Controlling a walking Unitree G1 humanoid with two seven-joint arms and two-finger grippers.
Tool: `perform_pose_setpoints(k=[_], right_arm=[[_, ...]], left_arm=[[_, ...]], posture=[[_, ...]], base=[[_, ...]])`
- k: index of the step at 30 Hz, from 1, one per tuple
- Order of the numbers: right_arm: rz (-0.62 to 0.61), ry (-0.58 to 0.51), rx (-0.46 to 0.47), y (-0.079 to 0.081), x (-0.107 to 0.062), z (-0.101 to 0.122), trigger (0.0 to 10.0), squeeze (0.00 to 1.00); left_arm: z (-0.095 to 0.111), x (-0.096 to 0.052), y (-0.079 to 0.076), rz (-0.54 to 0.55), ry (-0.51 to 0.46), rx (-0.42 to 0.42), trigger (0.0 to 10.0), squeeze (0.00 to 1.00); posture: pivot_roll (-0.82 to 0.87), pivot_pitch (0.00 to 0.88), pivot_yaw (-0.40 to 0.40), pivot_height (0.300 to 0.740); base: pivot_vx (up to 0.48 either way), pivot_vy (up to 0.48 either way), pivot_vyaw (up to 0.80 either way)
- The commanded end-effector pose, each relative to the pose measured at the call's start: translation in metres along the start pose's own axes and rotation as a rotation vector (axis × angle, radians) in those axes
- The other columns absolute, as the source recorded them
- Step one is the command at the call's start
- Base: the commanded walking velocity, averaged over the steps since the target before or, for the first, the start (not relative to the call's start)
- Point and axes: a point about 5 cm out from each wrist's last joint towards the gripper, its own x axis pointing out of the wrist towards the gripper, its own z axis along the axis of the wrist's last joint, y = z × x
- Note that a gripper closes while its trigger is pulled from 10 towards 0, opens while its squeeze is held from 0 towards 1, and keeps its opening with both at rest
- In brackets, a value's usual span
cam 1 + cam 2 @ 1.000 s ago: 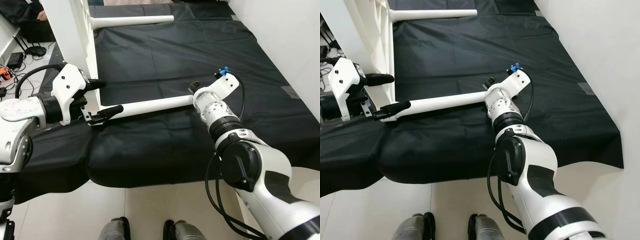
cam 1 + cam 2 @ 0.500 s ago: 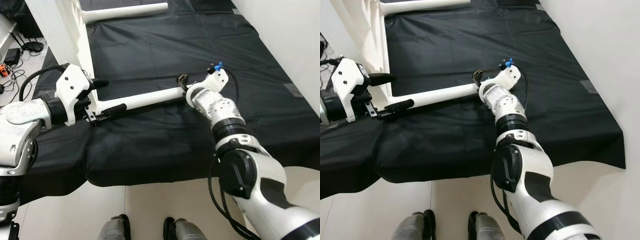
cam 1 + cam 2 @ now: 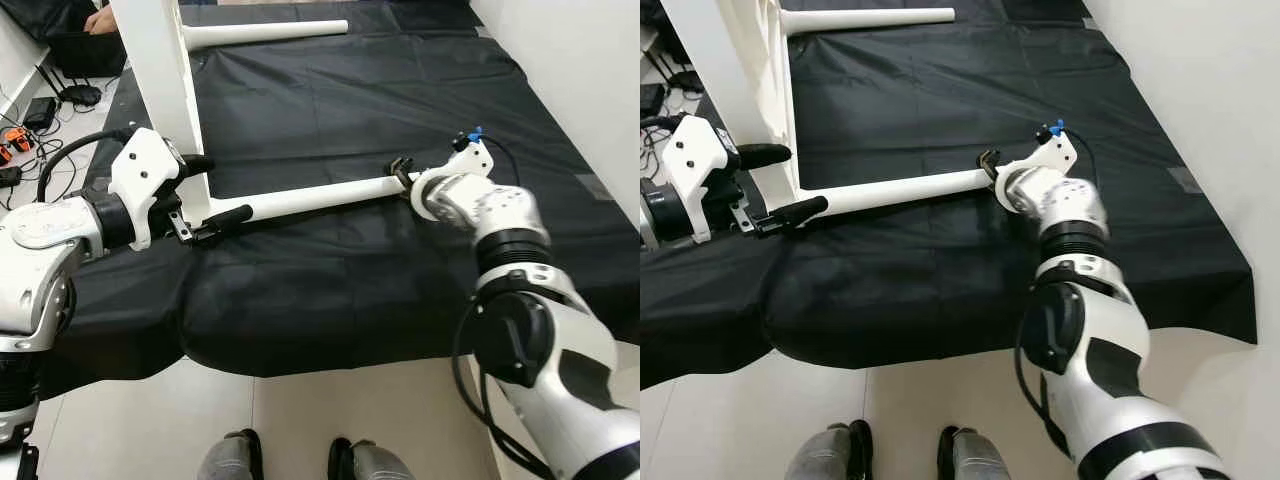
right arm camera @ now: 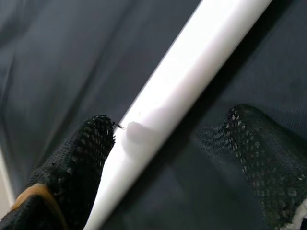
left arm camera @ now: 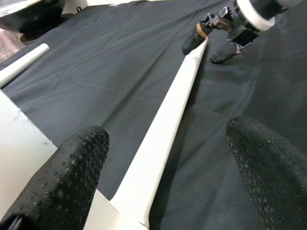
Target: Building children table
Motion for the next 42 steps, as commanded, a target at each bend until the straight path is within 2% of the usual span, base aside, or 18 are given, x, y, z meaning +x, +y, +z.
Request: perform_pose_setpoints(k=[1,2,8,10,13,14,15,17,18,19,20,23,26,33,34,36,37,42], right_arm=[[0.020,0.087,0.004,-0.009,-0.004,-0.005,10.0,0.00],[0.015,0.107,-0.005,-0.018,-0.011,0.001,10.0,0.00],[0.027,0.089,-0.073,-0.026,-0.023,0.016,10.0,0.00],[0.068,0.018,-0.228,-0.025,-0.033,0.029,10.0,0.00],[0.068,0.018,-0.228,-0.025,-0.033,0.029,10.0,0.00],[0.083,-0.228,-0.511,-0.025,-0.048,0.053,10.0,0.00],[0.017,-0.434,-0.708,-0.025,-0.060,0.070,10.0,0.00],[0.017,-0.434,-0.708,-0.025,-0.060,0.070,10.0,0.00],[-0.020,-0.565,-0.842,-0.021,-0.069,0.079,10.0,0.00],[-0.020,-0.565,-0.842,-0.021,-0.069,0.079,10.0,0.00],[-0.054,-0.700,-0.941,-0.016,-0.078,0.085,10.0,0.00],[-0.054,-0.700,-0.941,-0.016,-0.078,0.085,10.0,0.00],[-0.212,-0.998,-1.253,-0.008,-0.093,0.080,10.0,0.00],[-0.282,-1.192,-1.446,0.003,-0.103,0.067,10.0,0.00],[-0.296,-1.221,-1.481,0.006,-0.105,0.066,10.0,0.68],[-0.316,-1.253,-1.507,0.008,-0.108,0.066,10.0,0.68],[-0.293,-1.271,-1.539,0.010,-0.108,0.064,10.0,1.00],[-0.287,-1.410,-1.598,0.019,-0.114,0.061,10.0,1.00]], left_arm=[[-0.002,-0.001,-0.003,-0.005,0.004,0.001,10.0,0.00],[-0.002,-0.001,-0.004,-0.009,0.004,0.010,10.0,0.00],[-0.003,0.001,-0.005,-0.002,0.002,-0.003,10.0,0.00],[-0.002,0.002,-0.005,0.006,-0.004,0.000,10.0,0.00],[-0.002,0.002,-0.005,0.006,-0.004,0.000,10.0,0.00],[0.000,0.007,-0.007,0.071,-0.032,-0.011,10.0,0.00],[0.000,0.010,-0.009,0.132,-0.049,-0.029,10.0,0.00],[0.000,0.010,-0.009,0.132,-0.049,-0.029,10.0,0.00],[-0.001,0.011,-0.009,0.172,-0.059,-0.041,10.0,0.00],[-0.001,0.011,-0.009,0.172,-0.059,-0.041,10.0,0.00],[0.001,0.014,-0.011,0.205,-0.079,-0.050,10.0,0.00],[0.001,0.014,-0.011,0.205,-0.079,-0.050,10.0,0.00],[0.005,0.029,-0.020,0.307,-0.131,-0.110,10.0,0.00],[0.006,0.042,-0.030,0.315,-0.159,-0.163,10.0,0.00],[0.004,0.044,-0.031,0.316,-0.161,-0.172,10.0,0.00],[0.003,0.047,-0.032,0.314,-0.161,-0.176,10.0,0.00],[0.002,0.050,-0.033,0.319,-0.165,-0.190,10.0,0.00],[-0.002,0.061,-0.034,0.342,-0.165,-0.204,10.0,0.00]], posture=[[0.06,0.201,-0.063,0.740],[0.06,0.199,-0.064,0.740],[0.06,0.195,-0.059,0.740],[0.06,0.197,-0.059,0.740],[0.06,0.197,-0.059,0.740],[0.06,0.186,-0.050,0.740],[0.06,0.181,-0.050,0.740],[0.06,0.181,-0.050,0.740],[0.06,0.181,-0.050,0.740],[0.06,0.181,-0.050,0.740],[0.05,0.178,-0.051,0.740],[0.05,0.178,-0.051,0.740],[0.05,0.170,-0.051,0.740],[0.06,0.167,-0.055,0.740],[0.06,0.167,-0.055,0.740],[0.06,0.167,-0.055,0.740],[0.05,0.167,-0.051,0.740],[0.05,0.164,-0.050,0.740]], base=[[0.000,0.000,0.00],[0.000,0.000,0.00],[0.000,0.000,0.00],[0.000,0.000,0.00],[0.000,0.000,0.00],[0.000,0.000,0.00],[0.000,0.000,0.00],[0.000,0.000,0.00],[0.000,0.000,0.00],[0.000,0.000,0.00],[0.000,0.000,0.00],[0.000,0.000,0.00],[0.000,0.000,0.00],[0.000,0.000,0.00],[0.000,0.000,0.00],[0.000,0.000,0.00],[0.000,0.000,0.00],[0.000,0.000,0.00]])
